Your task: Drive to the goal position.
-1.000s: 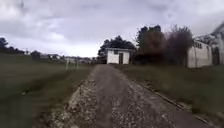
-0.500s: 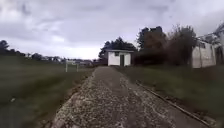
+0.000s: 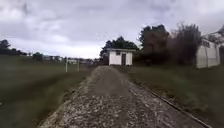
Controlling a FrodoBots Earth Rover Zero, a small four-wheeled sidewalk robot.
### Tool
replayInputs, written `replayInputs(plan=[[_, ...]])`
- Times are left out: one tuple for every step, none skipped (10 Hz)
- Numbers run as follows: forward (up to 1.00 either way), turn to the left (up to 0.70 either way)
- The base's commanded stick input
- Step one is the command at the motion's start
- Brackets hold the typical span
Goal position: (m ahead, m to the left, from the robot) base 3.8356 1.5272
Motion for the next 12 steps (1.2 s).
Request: replayInputs(plan=[[1.00,0.02],[1.00,0.01],[1.00,0.00],[1.00,0.00],[1.00,0.00],[1.00,0.00],[1.00,0.00],[1.00,0.00],[1.00,0.00],[1.00,0.00],[1.00,0.00],[1.00,-0.03]])
